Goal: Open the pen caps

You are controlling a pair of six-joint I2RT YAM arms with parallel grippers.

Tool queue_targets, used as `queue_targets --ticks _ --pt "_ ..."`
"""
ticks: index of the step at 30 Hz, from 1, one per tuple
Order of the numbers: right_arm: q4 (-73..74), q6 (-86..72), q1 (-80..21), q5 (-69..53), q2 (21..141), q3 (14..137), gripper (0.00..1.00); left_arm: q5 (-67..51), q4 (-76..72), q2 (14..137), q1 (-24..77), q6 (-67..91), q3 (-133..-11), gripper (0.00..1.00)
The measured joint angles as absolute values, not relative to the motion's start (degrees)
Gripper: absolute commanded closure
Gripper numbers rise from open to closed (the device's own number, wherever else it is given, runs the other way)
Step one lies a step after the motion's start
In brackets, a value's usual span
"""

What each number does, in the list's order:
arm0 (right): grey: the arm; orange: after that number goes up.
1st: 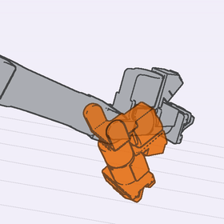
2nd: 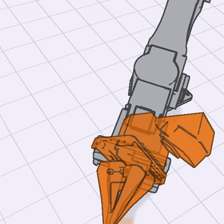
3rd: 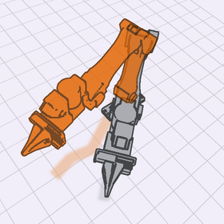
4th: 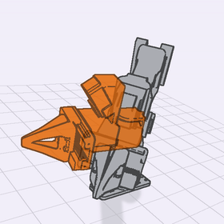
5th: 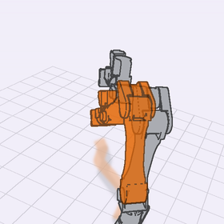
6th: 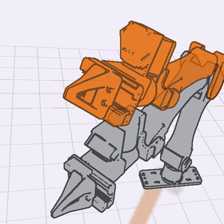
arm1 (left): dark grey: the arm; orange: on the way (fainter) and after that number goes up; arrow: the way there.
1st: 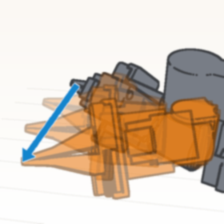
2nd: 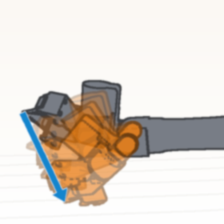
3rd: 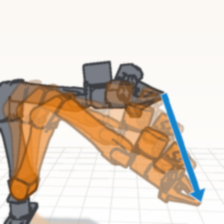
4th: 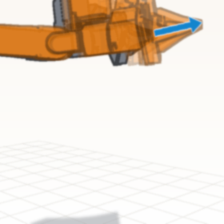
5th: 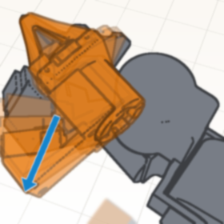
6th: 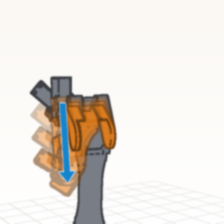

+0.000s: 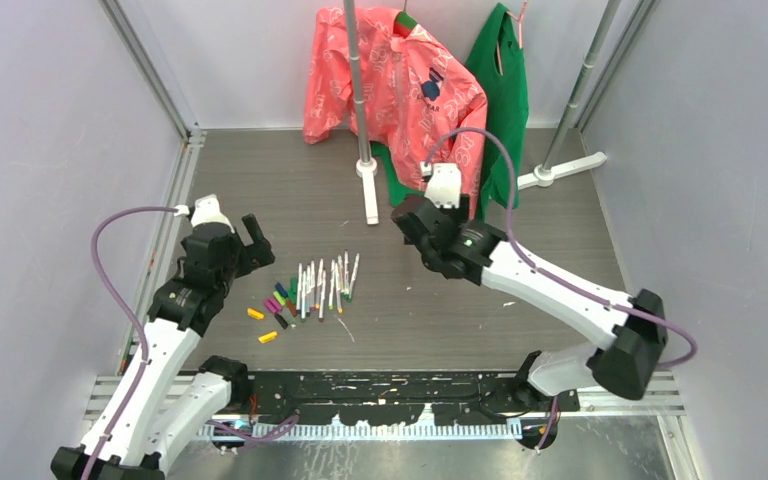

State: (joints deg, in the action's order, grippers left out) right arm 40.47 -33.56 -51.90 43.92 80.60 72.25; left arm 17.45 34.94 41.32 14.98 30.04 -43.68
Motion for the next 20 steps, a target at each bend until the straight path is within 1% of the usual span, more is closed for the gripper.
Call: queue_targets --ticks 4,8,18,19,20 --pt "37.01 -33.56 -51.9 51.0 73.6 66.78 0.27 18.85 32.69 42.57 14.98 27.83 -42.02 0.0" --pt "33.95 -33.12 -51.79 57.52 69.97 62.11 0.27 20.05 30.59 42.15 14.98 26.74 -38.98 0.0" --pt "32.93 -33.1 -51.62 62.87 67.48 58.0 0.28 21.45 26.15 43.83 14.98 26.52 -37.71 0.0" --pt "32.71 -33.1 -51.62 62.92 67.18 57.39 0.25 21.65 25.63 44.18 14.98 26.52 -37.47 0.0" --pt "32.27 -33.06 -51.62 62.92 66.83 56.64 0.06 21.91 25.1 44.38 14.98 26.52 -37.06 0.0"
